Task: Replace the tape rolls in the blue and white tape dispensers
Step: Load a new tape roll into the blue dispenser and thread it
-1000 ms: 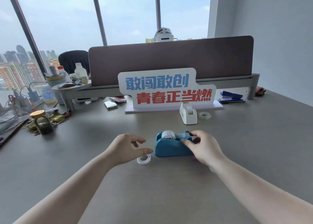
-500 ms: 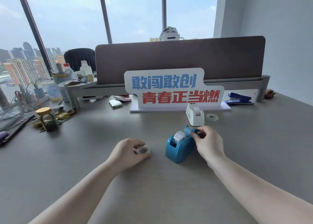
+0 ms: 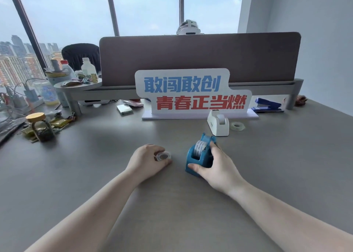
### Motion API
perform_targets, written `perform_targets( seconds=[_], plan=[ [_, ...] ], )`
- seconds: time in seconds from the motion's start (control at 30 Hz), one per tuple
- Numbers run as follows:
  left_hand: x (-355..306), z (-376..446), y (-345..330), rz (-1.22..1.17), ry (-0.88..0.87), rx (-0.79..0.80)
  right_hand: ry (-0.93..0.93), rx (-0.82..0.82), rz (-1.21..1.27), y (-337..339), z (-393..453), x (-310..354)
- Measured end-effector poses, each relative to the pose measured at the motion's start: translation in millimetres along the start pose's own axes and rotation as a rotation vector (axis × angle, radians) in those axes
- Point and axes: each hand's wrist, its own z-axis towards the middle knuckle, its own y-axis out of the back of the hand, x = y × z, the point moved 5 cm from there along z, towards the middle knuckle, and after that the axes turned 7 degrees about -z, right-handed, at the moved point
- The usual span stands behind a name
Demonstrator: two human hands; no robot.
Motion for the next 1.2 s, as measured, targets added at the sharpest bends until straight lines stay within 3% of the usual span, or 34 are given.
perform_targets(
  seconds=[0.63, 1.2],
  plan=[
    [40.6, 83.5, -11.5, -0.001, 0.107, -0.056, 0.046, 0.184, 0.023, -26.0, 95.8, 5.3],
    [71.3, 145.4, -8.8, 0.023, 0.162, -0.082, 0.138, 0.249, 0.024, -51.6, 161.9, 16.7]
  ],
)
